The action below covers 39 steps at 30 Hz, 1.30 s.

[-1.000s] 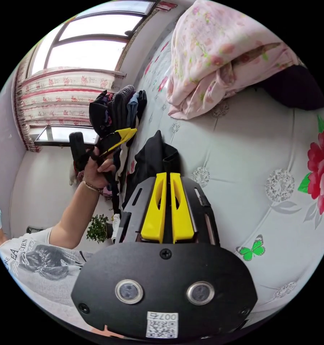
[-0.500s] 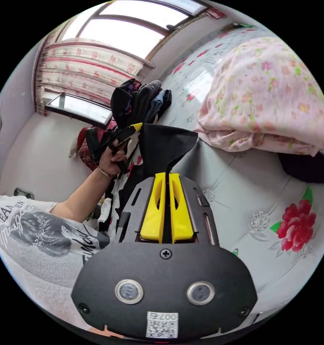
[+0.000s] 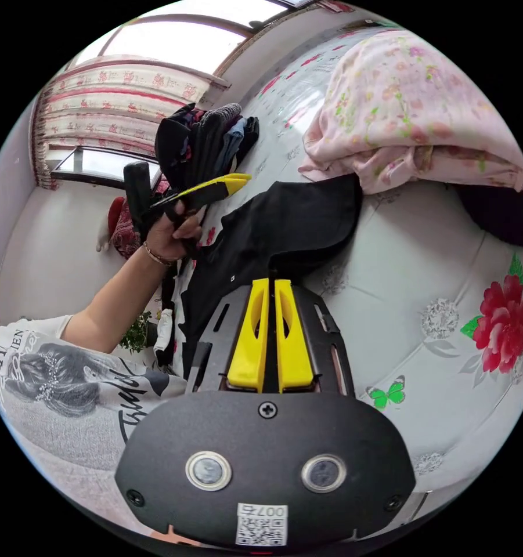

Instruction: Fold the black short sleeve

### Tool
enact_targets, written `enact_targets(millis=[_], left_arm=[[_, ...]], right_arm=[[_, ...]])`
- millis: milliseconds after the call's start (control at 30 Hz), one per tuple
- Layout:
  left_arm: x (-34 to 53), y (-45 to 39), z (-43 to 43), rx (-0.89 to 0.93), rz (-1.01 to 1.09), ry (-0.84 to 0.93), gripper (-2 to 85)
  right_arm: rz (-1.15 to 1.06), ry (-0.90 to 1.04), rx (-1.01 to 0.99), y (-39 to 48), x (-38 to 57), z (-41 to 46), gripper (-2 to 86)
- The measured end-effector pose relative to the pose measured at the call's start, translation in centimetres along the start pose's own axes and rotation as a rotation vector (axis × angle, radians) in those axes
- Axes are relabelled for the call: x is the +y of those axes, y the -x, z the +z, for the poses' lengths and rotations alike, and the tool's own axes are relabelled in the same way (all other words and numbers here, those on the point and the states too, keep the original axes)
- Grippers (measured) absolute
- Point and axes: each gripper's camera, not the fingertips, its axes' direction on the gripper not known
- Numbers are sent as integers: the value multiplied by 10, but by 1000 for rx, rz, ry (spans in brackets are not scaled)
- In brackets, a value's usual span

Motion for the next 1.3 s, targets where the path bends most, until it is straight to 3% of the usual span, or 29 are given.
enact_targets(millis=[167,267,333,600,767,867,1067,1300], left_arm=[[-38,-24,71,-85,128,205,99],[-28,-30,78,-242,143,188,3],[-19,-20,70,-164,104,169,-6],[99,41,-66,12,-210,-402,-9],[206,60,-100,4,-380,-515,-9],[267,71,-101,6,-552,-523,-7],[347,69,-110,23,-734,-521,37],[322,74,-104,39,-632,-449,59]], right_arm=[[18,-20,27,13,4,-3,-1],[-5,-4,56,27,1,3,-1],[-34,13,77,37,-3,7,-1],[-441,88,311,135,-19,27,-1],[-890,194,470,218,-4,71,0],[-1040,319,485,240,9,112,2],[-1085,563,398,255,17,171,4],[-874,405,424,256,-32,164,3]])
